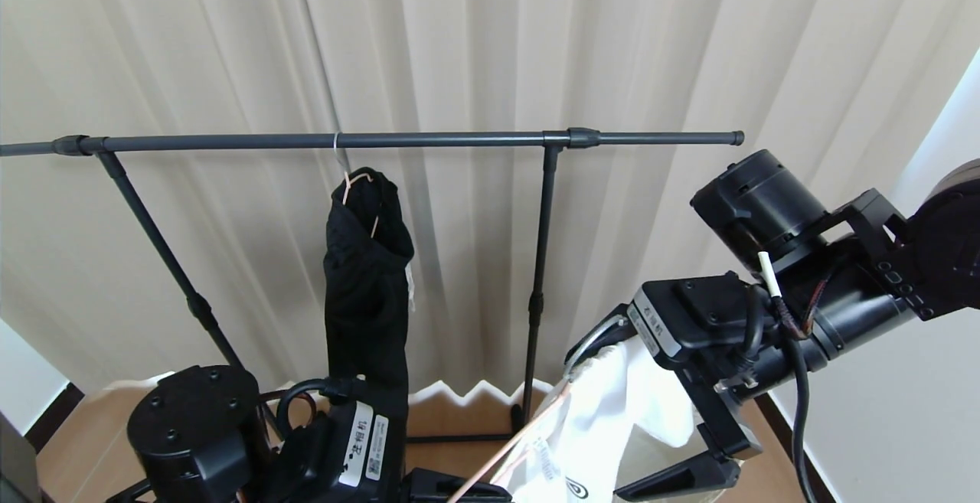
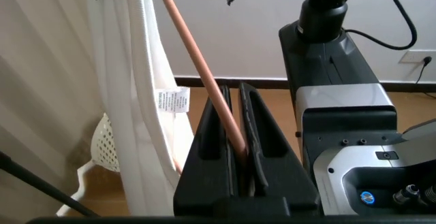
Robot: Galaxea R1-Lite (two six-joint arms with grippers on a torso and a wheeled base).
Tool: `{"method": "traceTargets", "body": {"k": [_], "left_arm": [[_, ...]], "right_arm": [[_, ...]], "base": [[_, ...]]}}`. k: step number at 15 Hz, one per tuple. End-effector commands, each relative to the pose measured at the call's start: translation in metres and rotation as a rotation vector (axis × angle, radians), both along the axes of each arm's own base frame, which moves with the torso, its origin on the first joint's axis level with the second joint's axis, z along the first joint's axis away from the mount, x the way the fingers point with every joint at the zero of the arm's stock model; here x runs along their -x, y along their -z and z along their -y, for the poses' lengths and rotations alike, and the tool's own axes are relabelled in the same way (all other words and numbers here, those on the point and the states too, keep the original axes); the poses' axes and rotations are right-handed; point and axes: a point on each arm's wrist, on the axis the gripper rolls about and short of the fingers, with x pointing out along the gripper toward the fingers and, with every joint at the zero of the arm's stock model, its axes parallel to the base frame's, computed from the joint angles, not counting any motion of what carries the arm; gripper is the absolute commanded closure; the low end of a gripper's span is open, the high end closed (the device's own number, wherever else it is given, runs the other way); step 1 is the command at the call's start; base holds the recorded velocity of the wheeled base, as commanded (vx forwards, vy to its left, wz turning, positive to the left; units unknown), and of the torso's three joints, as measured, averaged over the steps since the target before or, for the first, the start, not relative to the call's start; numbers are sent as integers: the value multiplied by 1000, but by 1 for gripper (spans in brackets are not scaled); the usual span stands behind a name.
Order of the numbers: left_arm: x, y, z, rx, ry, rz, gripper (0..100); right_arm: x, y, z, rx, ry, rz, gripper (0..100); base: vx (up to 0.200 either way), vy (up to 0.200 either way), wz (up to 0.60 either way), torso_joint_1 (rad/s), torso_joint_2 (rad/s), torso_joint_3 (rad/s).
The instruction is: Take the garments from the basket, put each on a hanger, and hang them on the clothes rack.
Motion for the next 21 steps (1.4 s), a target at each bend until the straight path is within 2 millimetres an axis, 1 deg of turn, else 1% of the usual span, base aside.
{"method": "traceTargets", "body": {"k": [1, 5, 6, 10, 11, 14, 15, 18, 21], "left_arm": [[3, -7, -1, 21, 6, 26, 100], [5, -9, -4, 23, 5, 30, 100], [6, -10, -4, 28, 5, 36, 100], [10, -9, -7, 20, 7, 28, 100], [10, -9, -7, 20, 7, 28, 100], [9, -8, -7, 18, 4, 25, 100], [9, -8, -8, 17, 1, 24, 100], [8, -8, -8, 18, -2, 26, 100], [2, -8, -12, 20, -33, 27, 100]], "right_arm": [[-6, 9, -4, 18, 0, -23, 0], [-13, 15, -7, 16, 7, -21, 0], [-21, 15, -4, 3, 30, -2, 0], [-32, 9, 2, -15, 66, 26, 0], [-34, 6, 2, -23, 68, 38, 0], [-36, 6, 0, -23, 70, 36, 0], [-36, 7, 0, -22, 69, 35, 100], [-35, 6, 1, -23, 69, 38, 100], [-28, 3, 8, -23, 77, 39, 100]], "base": [[0, 0, 0, 0, 0, 0], [0, 0, 0, 0, 0, 0], [0, 0, 0, 0, 0, 0], [0, 0, 0, 0, 0, 0], [0, 0, 0, 0, 0, 0], [0, 0, 0, 0, 0, 0], [0, 0, 0, 0, 0, 0], [0, 0, 0, 0, 0, 0], [0, 0, 0, 0, 0, 0]]}}
